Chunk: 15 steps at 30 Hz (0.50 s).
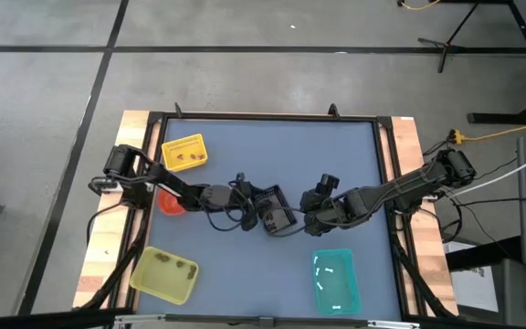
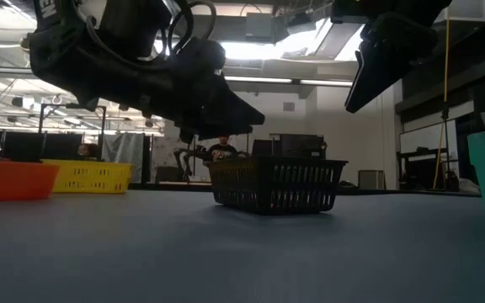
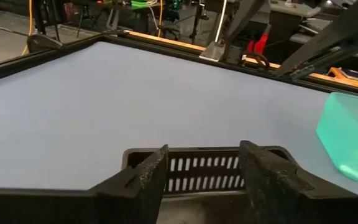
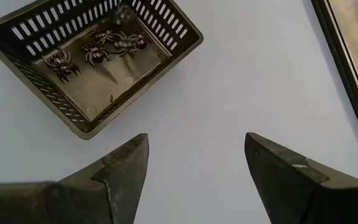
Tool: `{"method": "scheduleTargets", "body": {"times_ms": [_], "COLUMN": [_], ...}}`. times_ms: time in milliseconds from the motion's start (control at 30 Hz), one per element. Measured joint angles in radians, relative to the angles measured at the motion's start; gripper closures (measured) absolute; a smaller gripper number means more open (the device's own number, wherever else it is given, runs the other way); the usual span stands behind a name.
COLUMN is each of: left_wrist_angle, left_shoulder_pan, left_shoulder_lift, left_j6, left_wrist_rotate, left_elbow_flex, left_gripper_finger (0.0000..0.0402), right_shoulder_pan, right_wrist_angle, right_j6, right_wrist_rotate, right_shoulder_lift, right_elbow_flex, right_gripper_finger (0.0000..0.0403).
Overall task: Sort Halloween decoration
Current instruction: Return to Home Position
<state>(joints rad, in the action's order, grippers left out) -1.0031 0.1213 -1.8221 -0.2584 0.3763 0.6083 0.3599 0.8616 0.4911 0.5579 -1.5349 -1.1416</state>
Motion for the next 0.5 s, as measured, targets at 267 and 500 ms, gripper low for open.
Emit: {"method": "scheduleTargets", "body": {"times_ms": [267,500], "left_wrist_angle": [0.000,0.102], "left_shoulder_pan": [-0.008,-0.008], "left_shoulder_lift": [0.044,0.260], "left_j6": [0.087,0.280], "left_wrist_rotate": [0.000,0.004], "left_elbow_flex": [0.000,0.000], "left_gripper_finger": [0.0214,0.0225], "right_shoulder_pan": [0.000,0.000], "right_wrist_angle": [0.000,0.017], "right_j6": [-0.030,-0.070], "right_wrist_rotate": [-0.001,-0.001], "right_shoulder_lift": [0.000,0.000], "right_elbow_flex": [0.000,-0.041], "right_gripper_finger": [0.0136,0.0140]}}
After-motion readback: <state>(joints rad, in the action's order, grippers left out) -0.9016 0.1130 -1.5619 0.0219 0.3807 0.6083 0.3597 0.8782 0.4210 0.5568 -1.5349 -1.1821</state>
